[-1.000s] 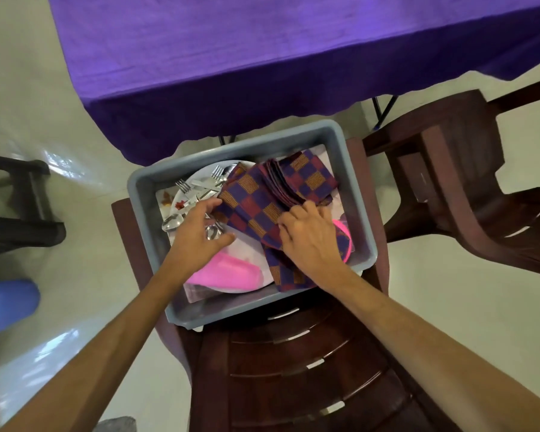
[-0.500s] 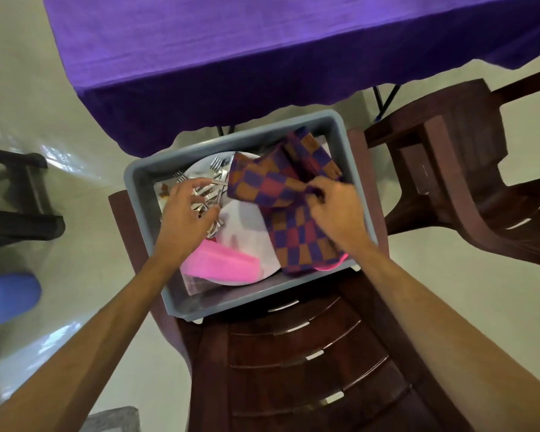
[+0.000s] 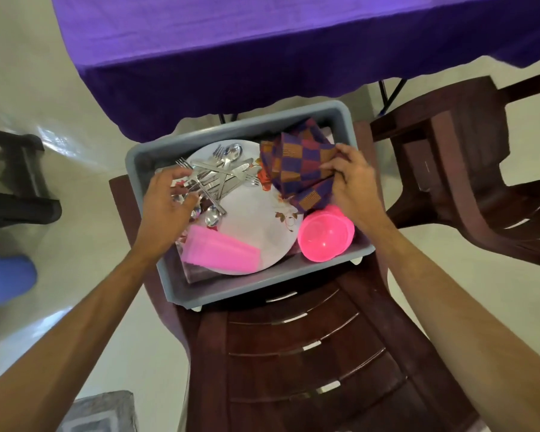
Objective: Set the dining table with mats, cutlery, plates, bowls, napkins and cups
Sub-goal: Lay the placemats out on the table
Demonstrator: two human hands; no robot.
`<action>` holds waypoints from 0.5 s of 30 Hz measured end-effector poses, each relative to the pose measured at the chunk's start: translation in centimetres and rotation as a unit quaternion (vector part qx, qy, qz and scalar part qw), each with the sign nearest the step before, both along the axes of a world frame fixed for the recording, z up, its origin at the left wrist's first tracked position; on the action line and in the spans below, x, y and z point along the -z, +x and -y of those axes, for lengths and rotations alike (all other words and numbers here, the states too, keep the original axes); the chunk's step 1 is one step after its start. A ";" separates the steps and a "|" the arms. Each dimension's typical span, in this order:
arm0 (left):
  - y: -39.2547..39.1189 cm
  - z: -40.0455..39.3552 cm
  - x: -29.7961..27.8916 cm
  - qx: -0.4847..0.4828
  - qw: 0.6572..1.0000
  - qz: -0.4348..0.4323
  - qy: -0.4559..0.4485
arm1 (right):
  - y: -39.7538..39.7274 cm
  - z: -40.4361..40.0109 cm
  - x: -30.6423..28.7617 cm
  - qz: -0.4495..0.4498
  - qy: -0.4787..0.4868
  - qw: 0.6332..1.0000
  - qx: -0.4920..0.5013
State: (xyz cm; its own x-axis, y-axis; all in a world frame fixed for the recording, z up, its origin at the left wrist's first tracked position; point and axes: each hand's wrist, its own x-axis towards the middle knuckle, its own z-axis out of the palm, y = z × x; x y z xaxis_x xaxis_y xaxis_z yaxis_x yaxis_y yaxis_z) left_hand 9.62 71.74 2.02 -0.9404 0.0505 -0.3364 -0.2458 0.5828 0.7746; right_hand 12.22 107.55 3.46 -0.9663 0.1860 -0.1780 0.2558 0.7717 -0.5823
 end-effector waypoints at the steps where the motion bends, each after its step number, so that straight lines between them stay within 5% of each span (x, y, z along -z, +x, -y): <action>1: 0.0 0.2 -0.1 -0.002 1.000 -0.002 -0.001 | 0.3 0.2 0.8 0.050 0.021 0.997 -0.046; 4: 0.0 0.8 -0.1 -0.001 1.000 0.004 -0.006 | 1.0 0.5 1.9 0.168 0.118 0.967 -0.150; 9: 0.0 2.0 0.0 -0.044 0.997 -0.035 -0.046 | -0.6 0.8 0.8 0.241 0.249 0.911 -0.224; 15: -0.2 2.9 -0.8 -0.020 0.994 -0.026 -0.105 | -1.8 4.5 -1.5 0.062 0.272 0.937 -0.210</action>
